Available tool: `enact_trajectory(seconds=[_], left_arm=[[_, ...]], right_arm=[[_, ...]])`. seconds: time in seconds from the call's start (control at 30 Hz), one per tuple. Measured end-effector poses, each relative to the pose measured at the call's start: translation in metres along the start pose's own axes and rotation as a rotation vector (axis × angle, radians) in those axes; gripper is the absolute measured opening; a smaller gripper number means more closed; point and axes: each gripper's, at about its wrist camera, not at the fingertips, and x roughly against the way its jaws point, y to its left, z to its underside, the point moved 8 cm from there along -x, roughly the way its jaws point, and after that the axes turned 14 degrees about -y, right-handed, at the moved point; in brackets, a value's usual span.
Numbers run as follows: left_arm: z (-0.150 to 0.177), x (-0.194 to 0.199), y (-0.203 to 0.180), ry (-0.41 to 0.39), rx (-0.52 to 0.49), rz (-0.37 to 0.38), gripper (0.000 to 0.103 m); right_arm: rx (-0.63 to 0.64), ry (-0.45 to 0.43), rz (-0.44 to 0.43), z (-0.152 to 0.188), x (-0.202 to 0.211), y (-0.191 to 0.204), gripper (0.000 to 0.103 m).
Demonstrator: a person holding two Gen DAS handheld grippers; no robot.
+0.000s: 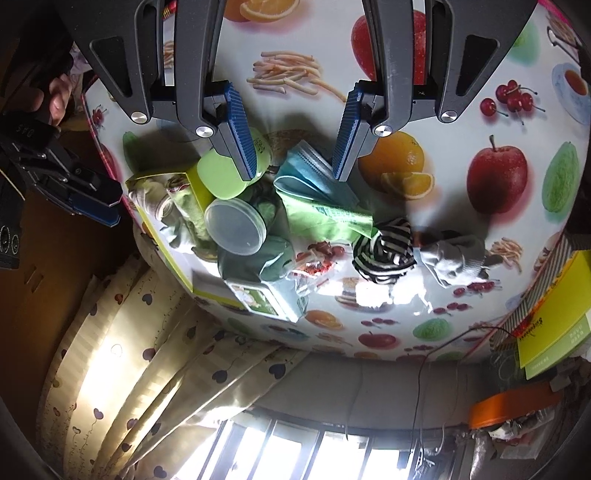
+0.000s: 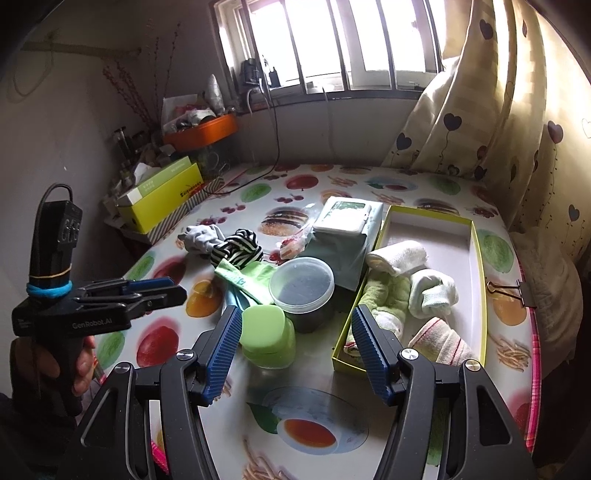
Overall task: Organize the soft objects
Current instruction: 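Withdraw both tools from the box toward the items left on the table, then grasp the blue face mask with the left gripper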
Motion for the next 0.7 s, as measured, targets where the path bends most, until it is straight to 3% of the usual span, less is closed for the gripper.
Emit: enact_trajectory(seconds=[0.27, 0.7], left_arm=[[0.012, -0.028, 0.003, 0.059, 0.032, 0.005, 0.044], [0.020, -0.060, 0.022, 0.080, 0.130, -0.023, 0.045]], right_arm=[[-0.007, 0.018, -0.012, 0.000, -0.016, -0.005, 0.062], [0.015, 0.038, -0.040, -0.004, -0.037, 0.002, 0.062]])
